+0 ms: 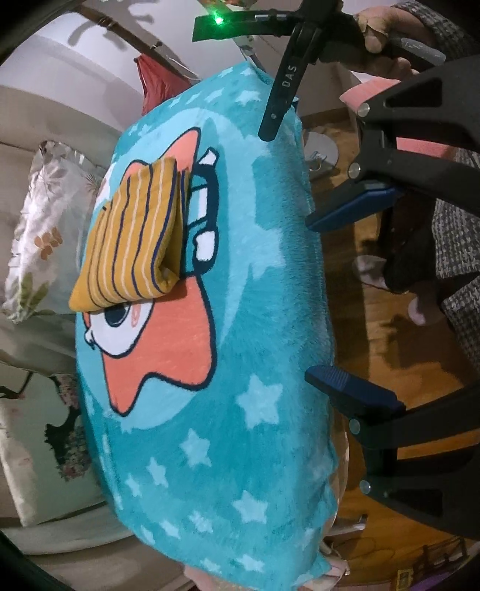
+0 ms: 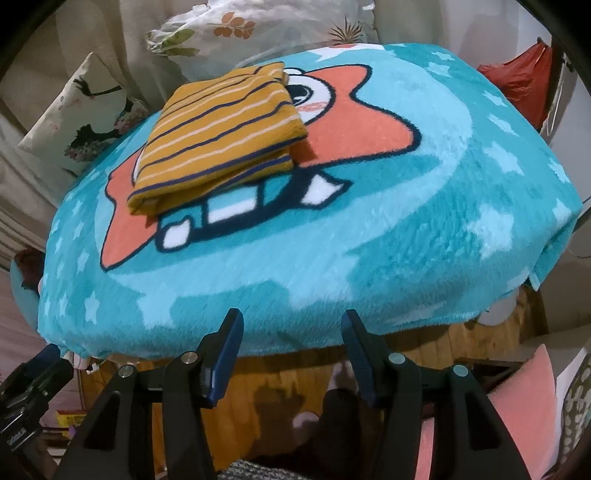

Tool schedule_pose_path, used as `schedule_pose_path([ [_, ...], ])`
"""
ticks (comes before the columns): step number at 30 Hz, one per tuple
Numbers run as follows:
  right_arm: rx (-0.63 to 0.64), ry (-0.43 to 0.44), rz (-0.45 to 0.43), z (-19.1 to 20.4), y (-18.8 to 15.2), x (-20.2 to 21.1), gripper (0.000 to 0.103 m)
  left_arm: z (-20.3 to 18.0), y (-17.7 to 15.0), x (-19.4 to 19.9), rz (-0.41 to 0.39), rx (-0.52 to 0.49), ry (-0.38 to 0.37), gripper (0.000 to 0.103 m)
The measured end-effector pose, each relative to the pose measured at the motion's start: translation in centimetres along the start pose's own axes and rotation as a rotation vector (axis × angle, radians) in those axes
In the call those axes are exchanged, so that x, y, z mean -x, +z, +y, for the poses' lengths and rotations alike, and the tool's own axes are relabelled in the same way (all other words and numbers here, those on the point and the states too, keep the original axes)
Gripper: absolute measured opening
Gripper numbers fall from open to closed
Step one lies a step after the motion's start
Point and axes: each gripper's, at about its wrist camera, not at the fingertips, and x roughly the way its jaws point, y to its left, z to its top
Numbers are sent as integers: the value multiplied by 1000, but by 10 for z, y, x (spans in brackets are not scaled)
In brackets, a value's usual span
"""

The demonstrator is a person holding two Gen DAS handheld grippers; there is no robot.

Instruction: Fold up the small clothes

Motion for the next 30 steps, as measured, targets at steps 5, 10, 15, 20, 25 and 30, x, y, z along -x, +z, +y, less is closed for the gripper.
schedule_pose_path([
  [5,19,-6,-11,12,-13,9,61,1,-9,18,-47,-8,11,75],
  [10,45,-12,-13,24,-22,14,61,1,-15,30,-86,-4,29,76],
  [15,78,-25,-27,33,-27,20,61,-1,-18,42,-141,-11,84,79],
  [20,83,-26,-31,35,-28,22,62,-3,-20,49,-182,-20,127,81],
  [25,84,-25,-25,35,-28,21,62,-3,-21,49,-180,-18,130,82],
  [30,81,-26,-25,35,-29,20,62,-3,-23,43,-151,-11,119,82],
])
